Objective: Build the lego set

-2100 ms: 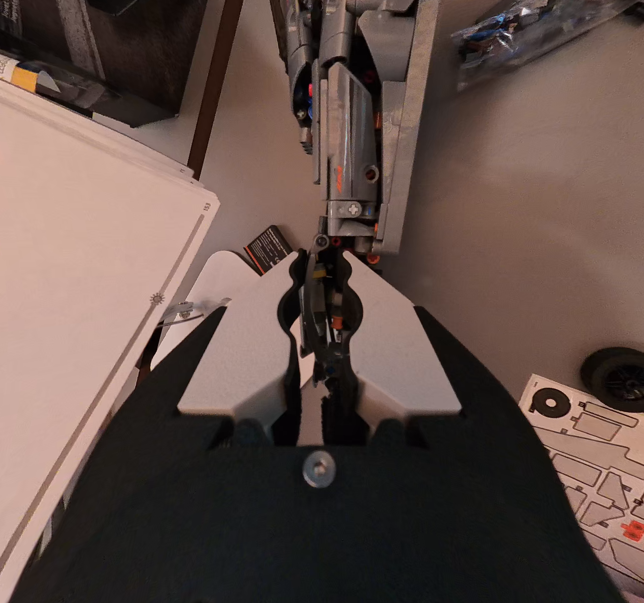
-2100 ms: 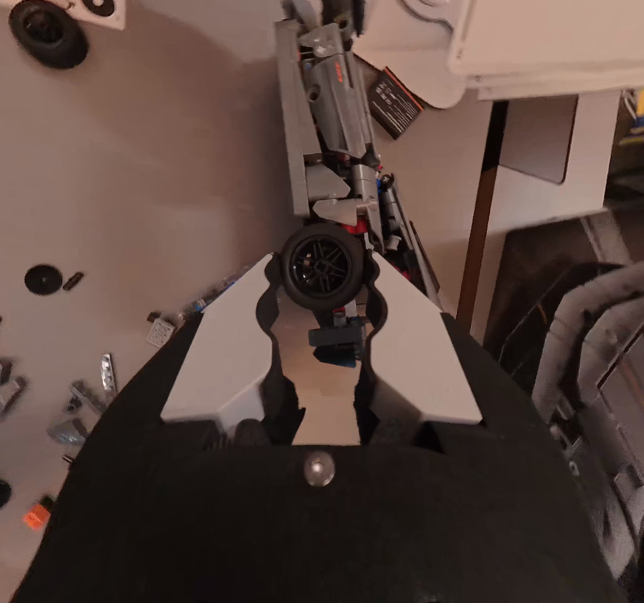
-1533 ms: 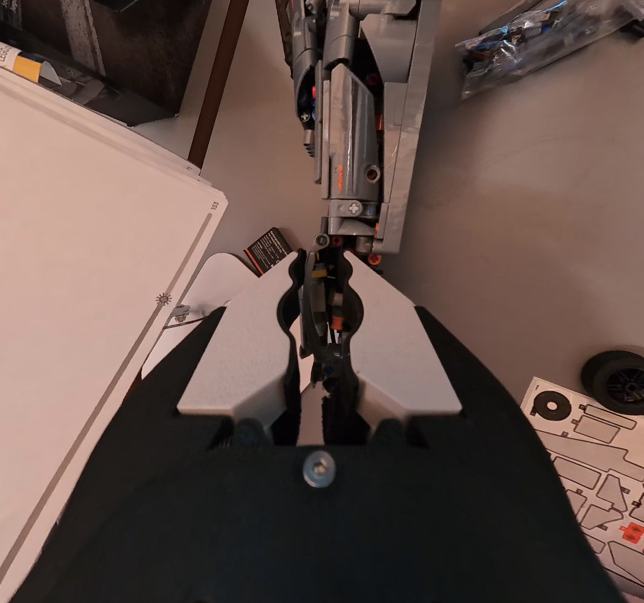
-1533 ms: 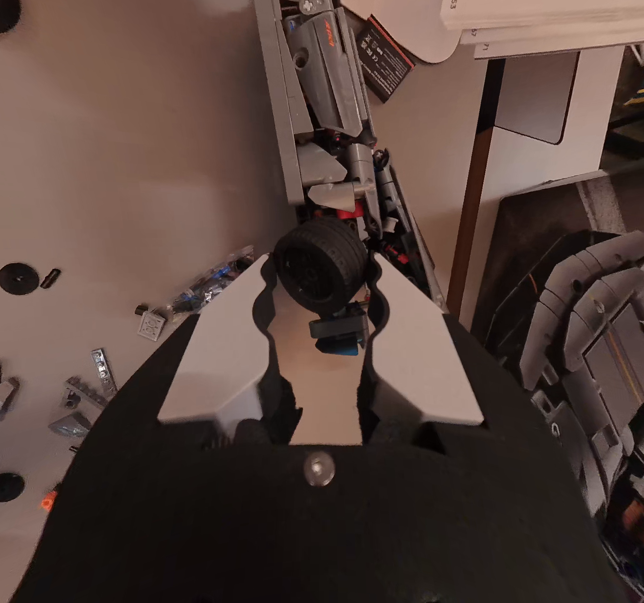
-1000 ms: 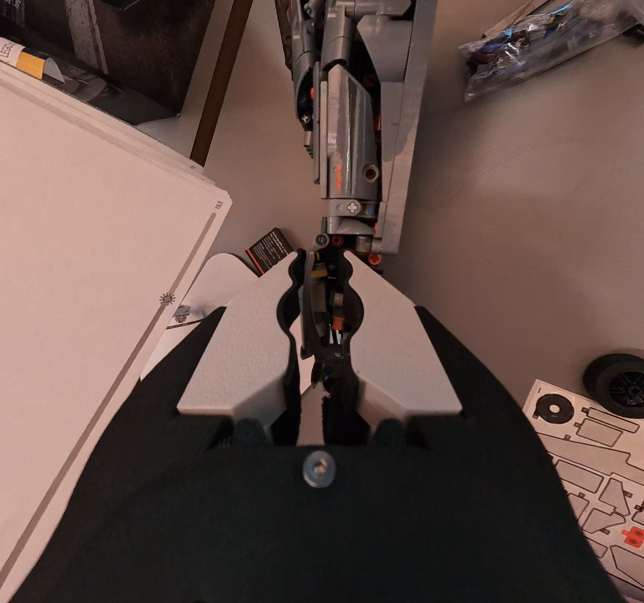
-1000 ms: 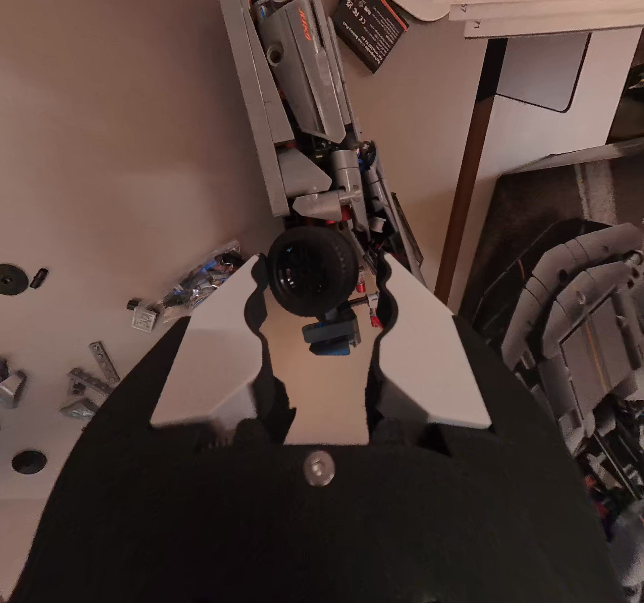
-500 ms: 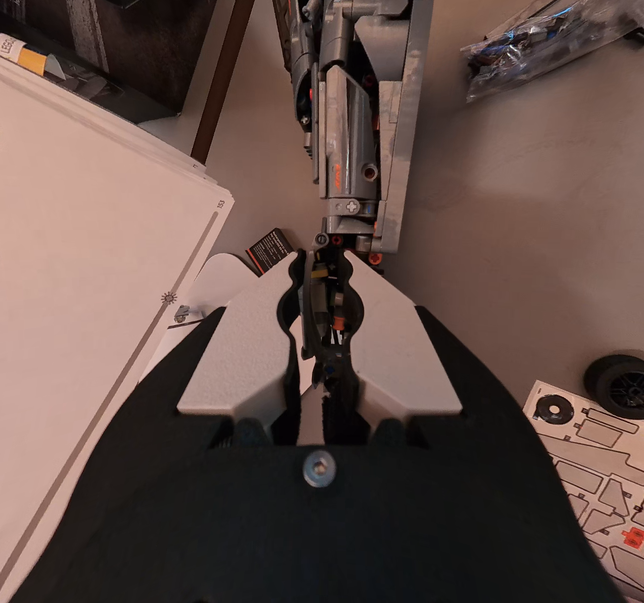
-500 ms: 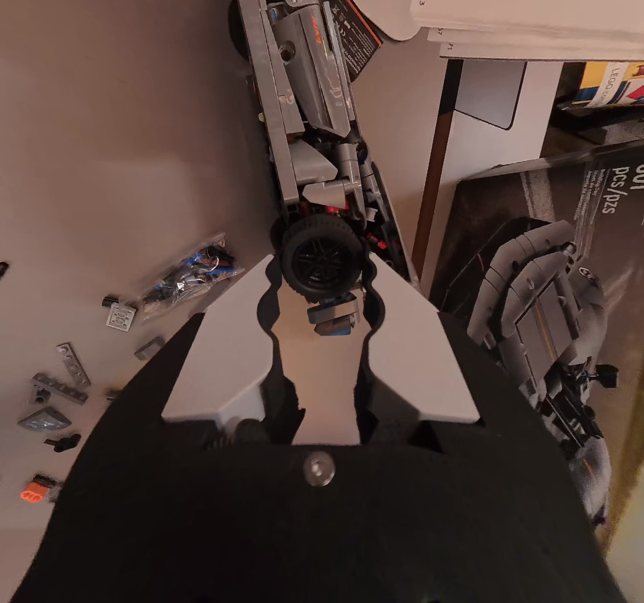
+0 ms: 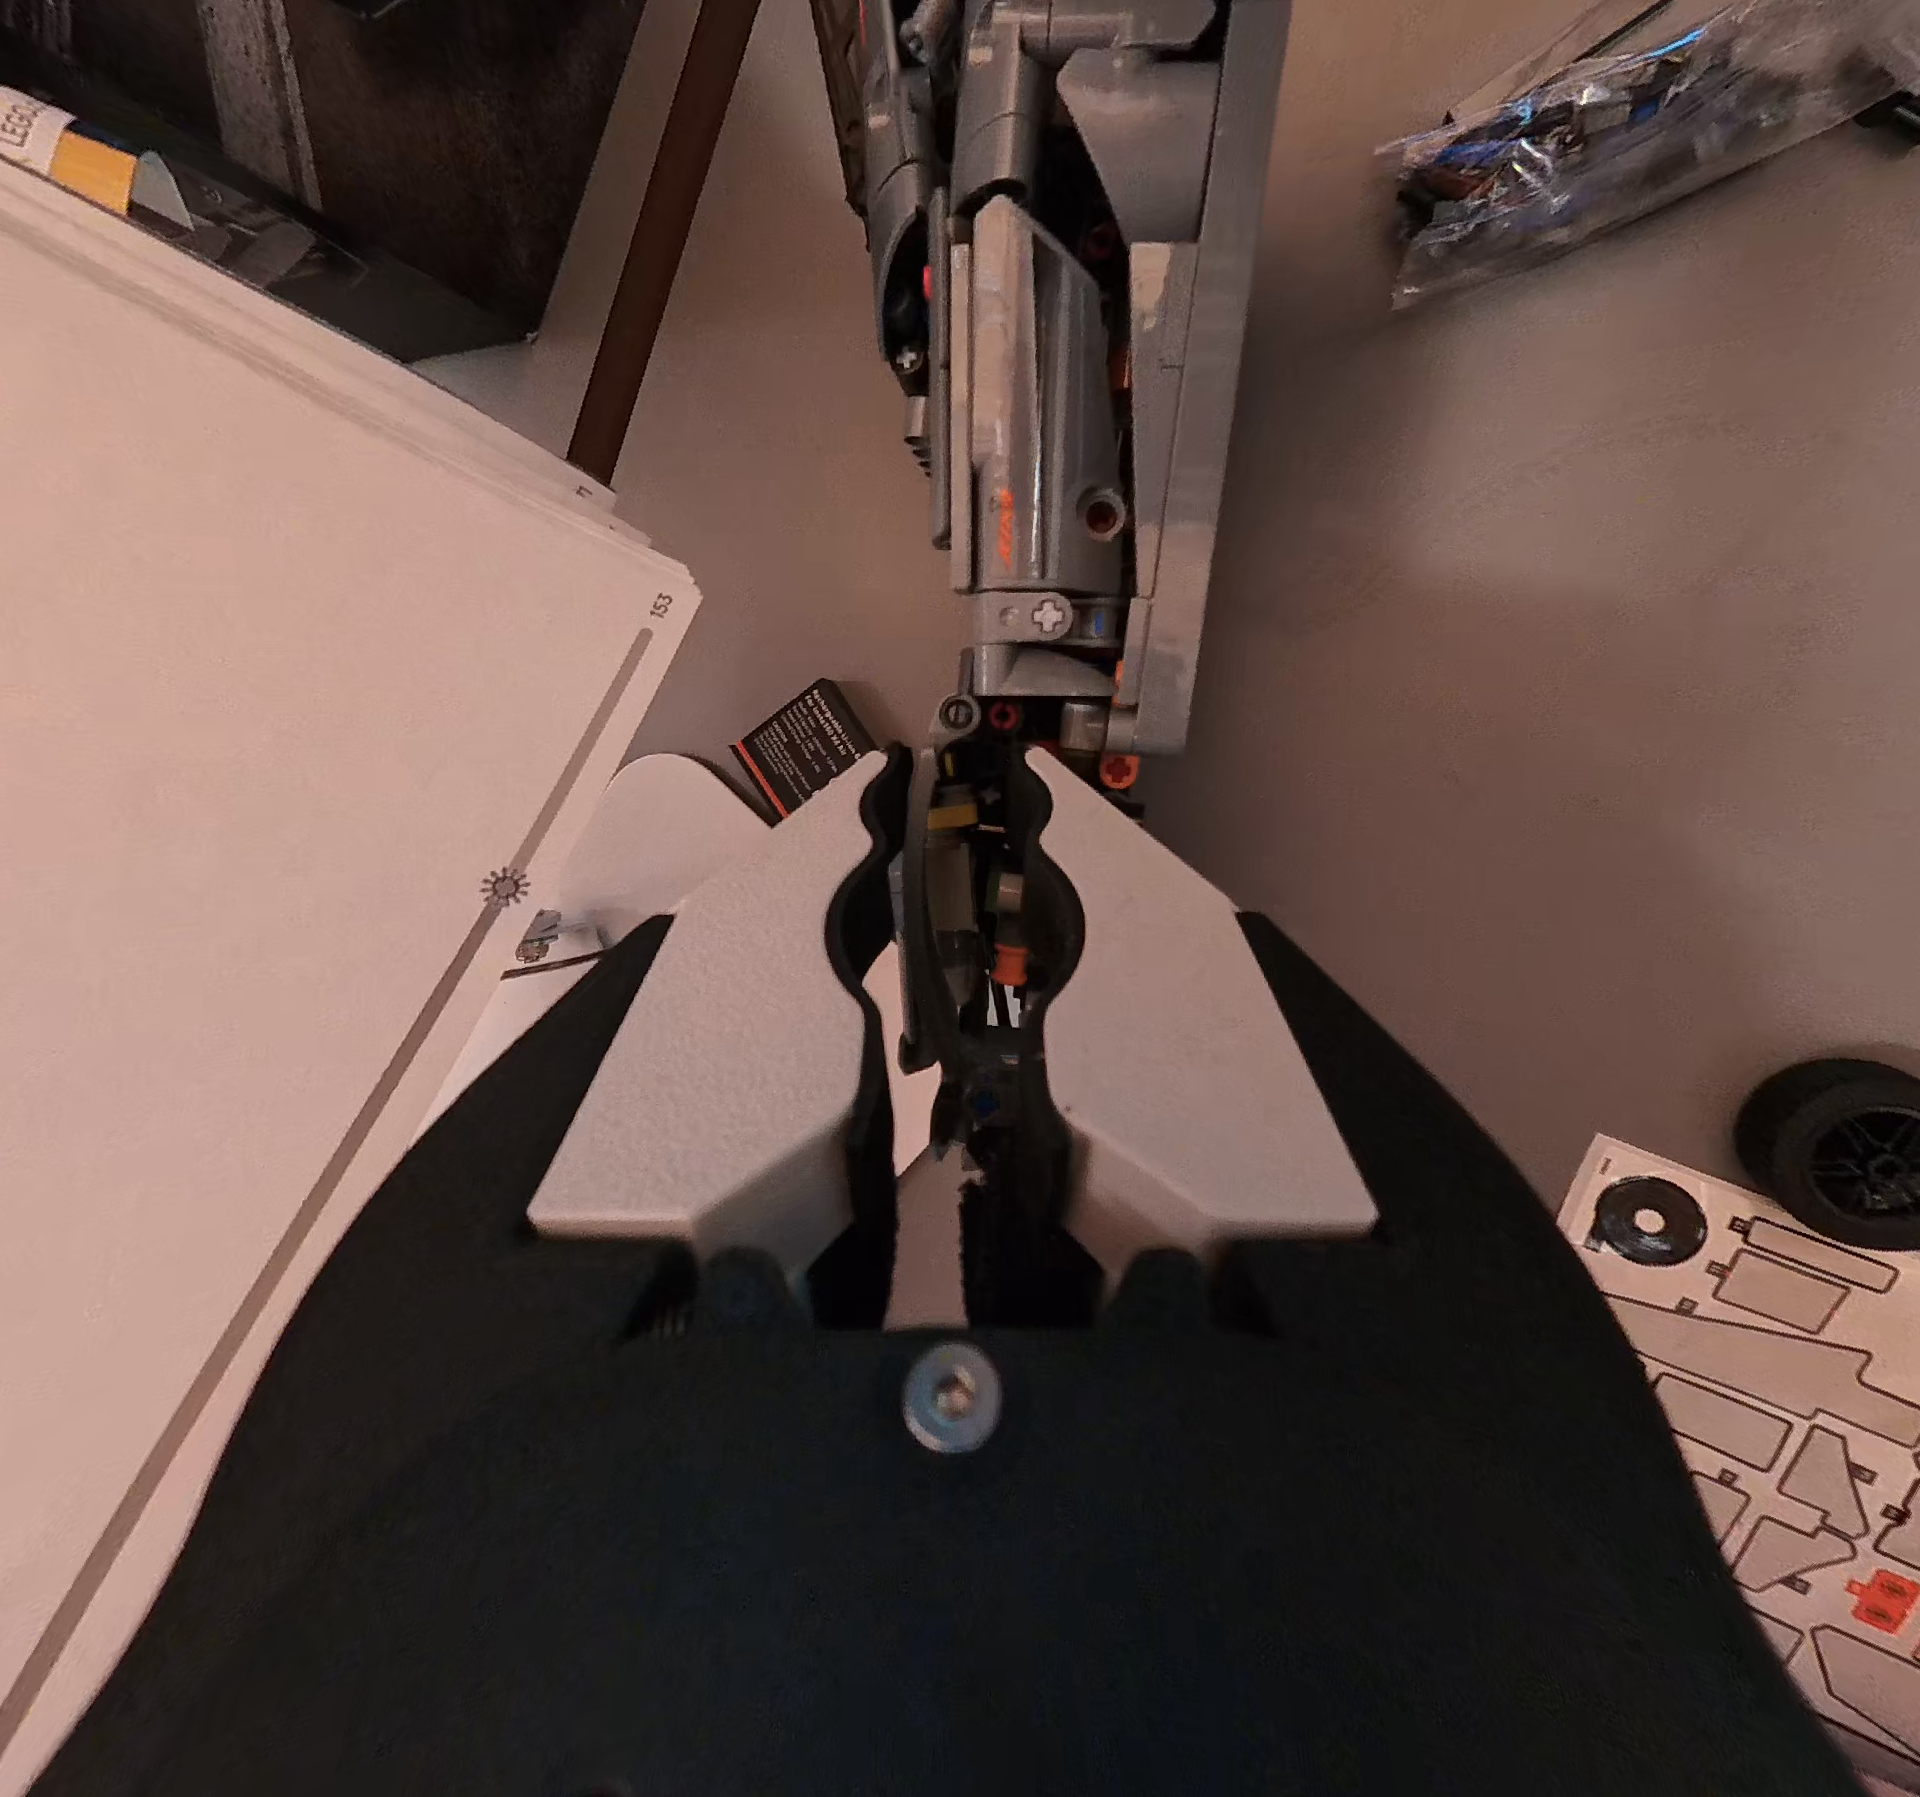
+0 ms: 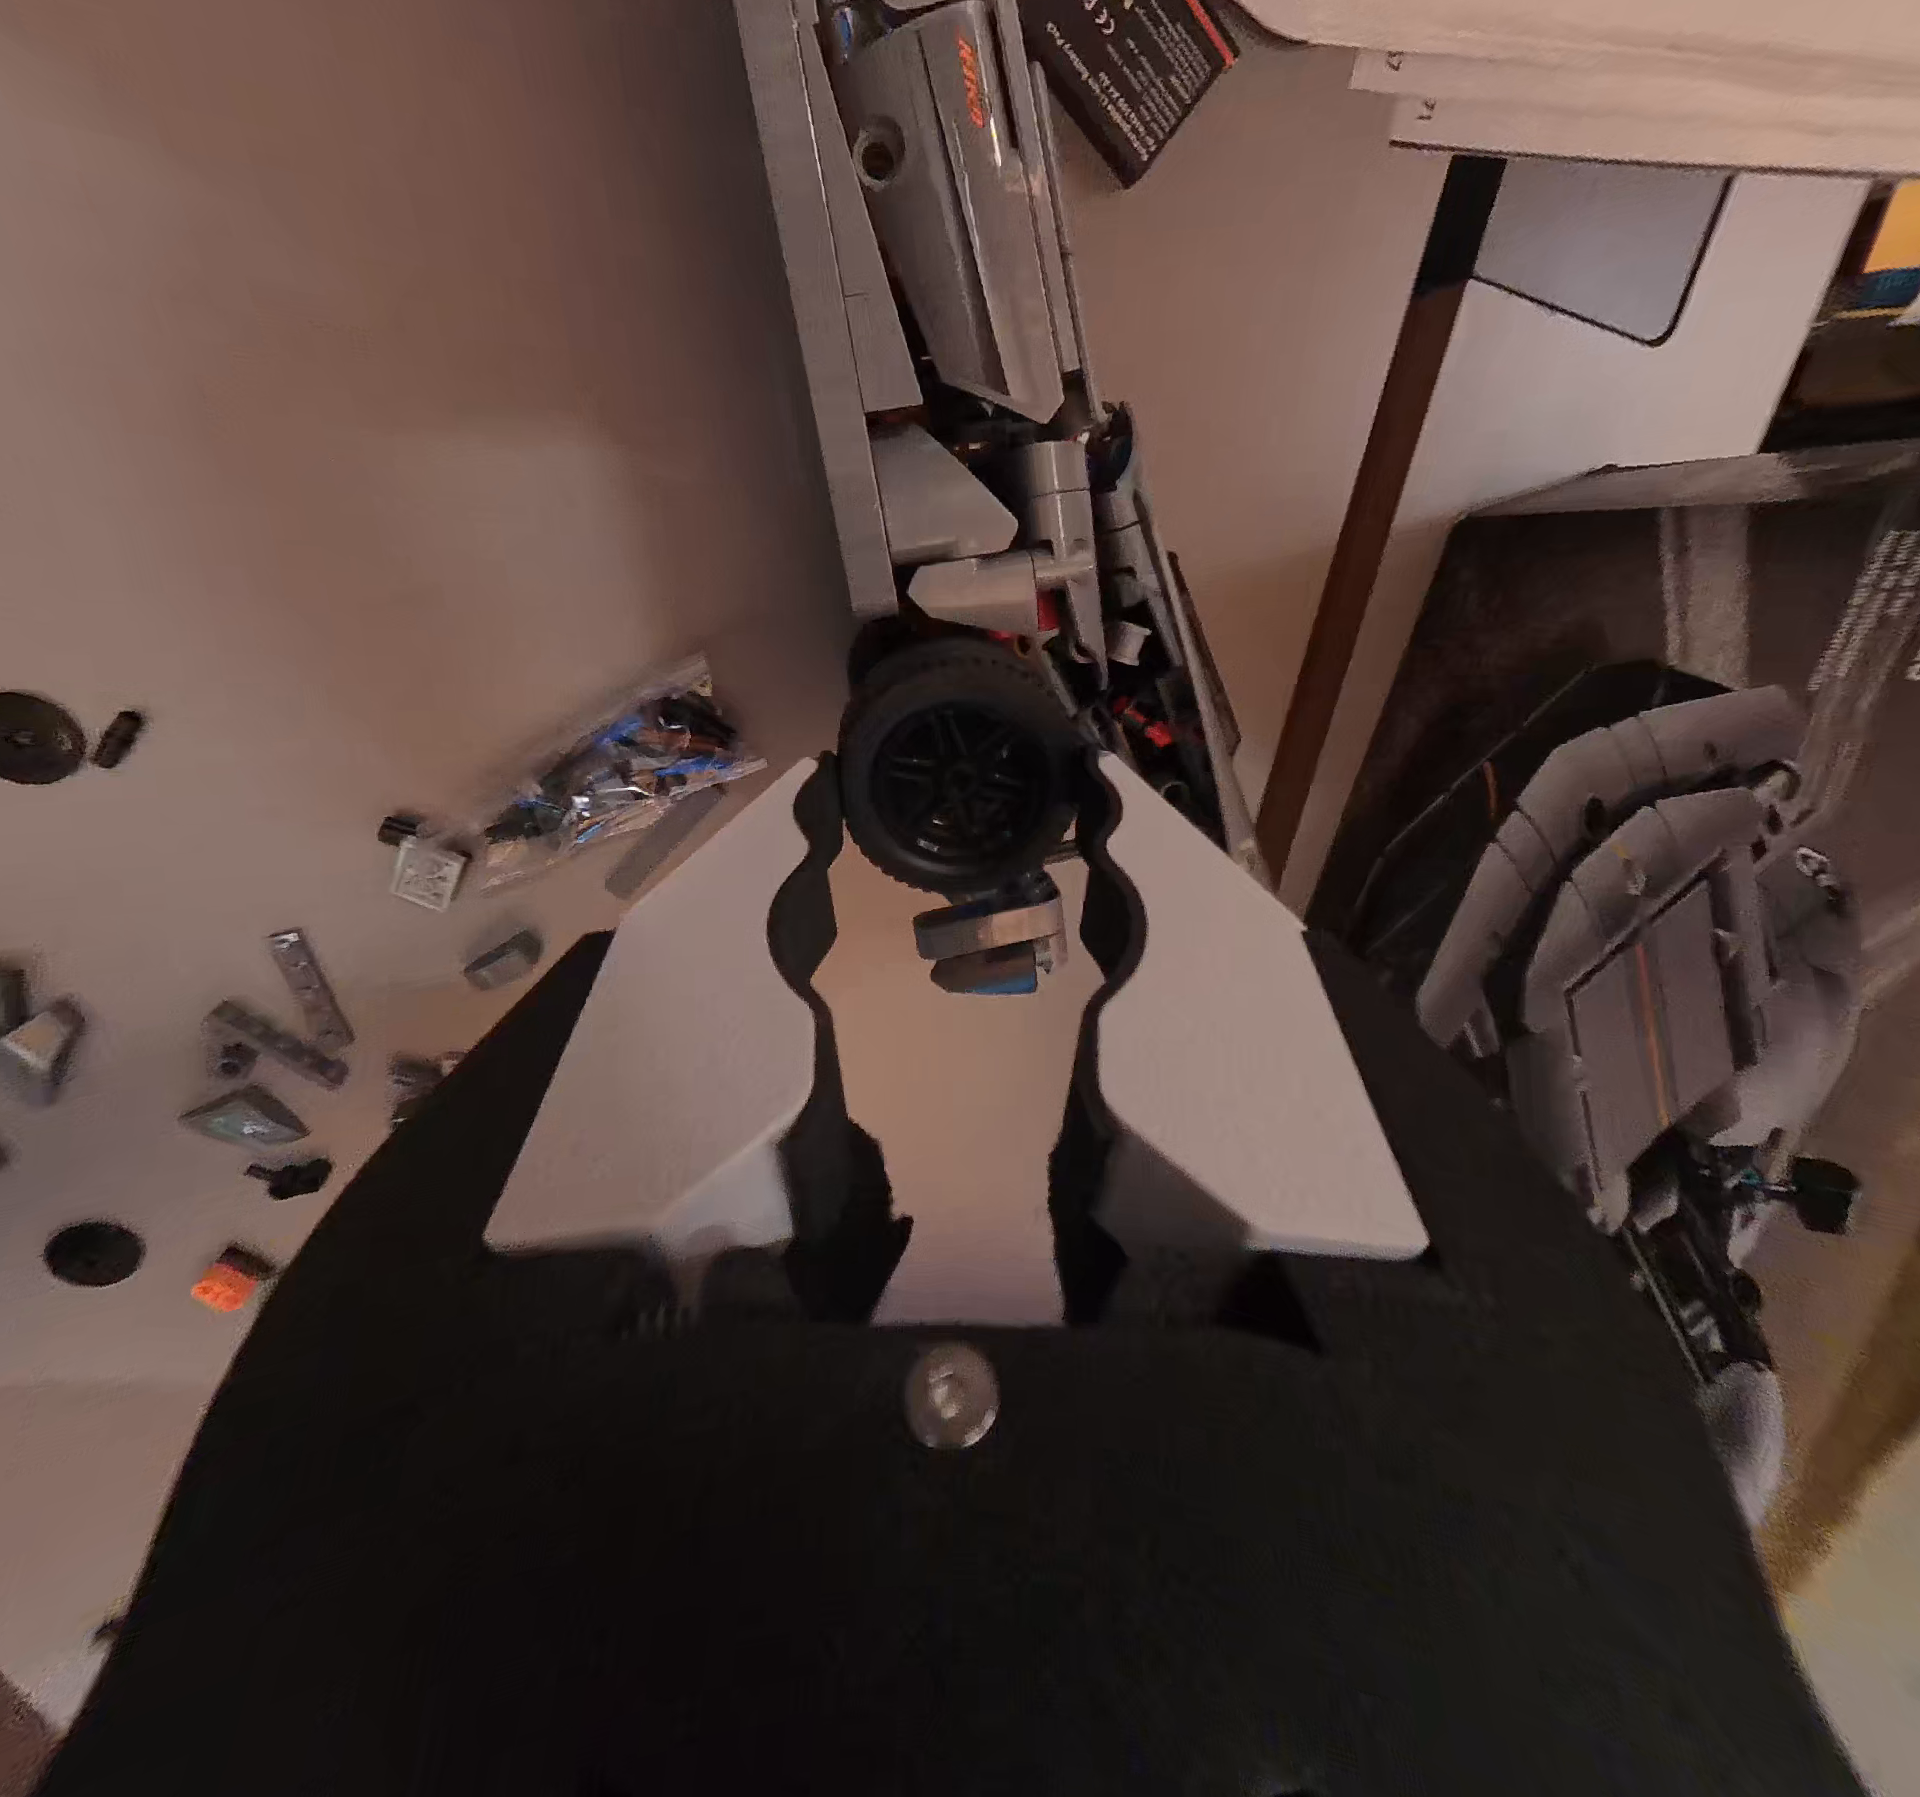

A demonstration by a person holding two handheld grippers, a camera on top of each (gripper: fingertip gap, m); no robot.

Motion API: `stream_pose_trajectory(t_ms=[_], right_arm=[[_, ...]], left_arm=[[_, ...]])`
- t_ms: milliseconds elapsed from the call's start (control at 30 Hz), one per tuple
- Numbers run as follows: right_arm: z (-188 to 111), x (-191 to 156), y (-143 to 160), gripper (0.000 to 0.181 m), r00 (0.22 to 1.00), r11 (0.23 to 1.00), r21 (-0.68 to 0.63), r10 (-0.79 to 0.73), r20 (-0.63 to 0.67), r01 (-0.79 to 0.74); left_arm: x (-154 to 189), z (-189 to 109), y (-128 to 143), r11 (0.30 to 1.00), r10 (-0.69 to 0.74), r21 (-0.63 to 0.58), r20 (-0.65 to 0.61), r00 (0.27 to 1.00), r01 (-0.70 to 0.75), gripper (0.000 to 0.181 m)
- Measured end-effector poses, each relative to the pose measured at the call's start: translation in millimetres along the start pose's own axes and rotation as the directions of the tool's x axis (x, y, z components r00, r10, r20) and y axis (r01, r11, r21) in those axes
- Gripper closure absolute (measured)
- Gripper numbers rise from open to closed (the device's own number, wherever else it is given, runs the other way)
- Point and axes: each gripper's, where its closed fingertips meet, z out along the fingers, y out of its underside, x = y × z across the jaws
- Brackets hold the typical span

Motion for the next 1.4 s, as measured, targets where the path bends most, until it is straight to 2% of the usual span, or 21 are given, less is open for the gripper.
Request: stream_pose_trajectory(t_ms=[133,300,500,800,1133,1233,1400], right_arm=[[-0.2,-1.8,3.1,0.137,0.997,0.999,0.005,0.041,0.070,-0.042],[0.2,-1.8,1.3,0.137,0.995,0.999,-0.005,0.054,0.085,-0.054],[2.2,-0.7,3.2,0.137,0.999,0.998,-0.062,0.026,0.043,-0.024],[-0.1,-1.7,2.4,0.138,0.989,0.989,-0.126,-0.092,-0.118,0.077],[4.8,4.5,2.5,0.137,0.990,0.984,-0.172,-0.063,-0.127,0.040],[3.1,3.6,0.4,0.138,0.994,0.989,-0.143,-0.043,-0.102,0.028],[-10.3,2.4,-6.0,0.137,0.999,0.999,0.005,0.041,-0.022,-0.041]], left_arm=[[-0.5,0.3,0.0,1.000,-0.004,0.002,-0.004,1.000,0.004,0.164],[-0.6,0.5,-0.2,1.000,-0.004,0.003,-0.007,1.000,0.004,0.164],[-0.5,0.5,-0.1,1.000,-0.005,0.005,-0.010,1.000,0.005,0.164],[-0.3,0.4,-0.2,1.000,-0.006,0.009,-0.017,1.000,0.006,0.164],[-1.8,1.0,0.1,1.000,-0.010,-0.001,-0.003,1.000,0.010,0.165],[-1.2,0.6,0.3,1.000,-0.007,0.002,-0.006,1.000,0.008,0.164],[-1.8,0.9,0.3,1.000,-0.010,0.004,-0.010,1.000,0.010,0.164]])
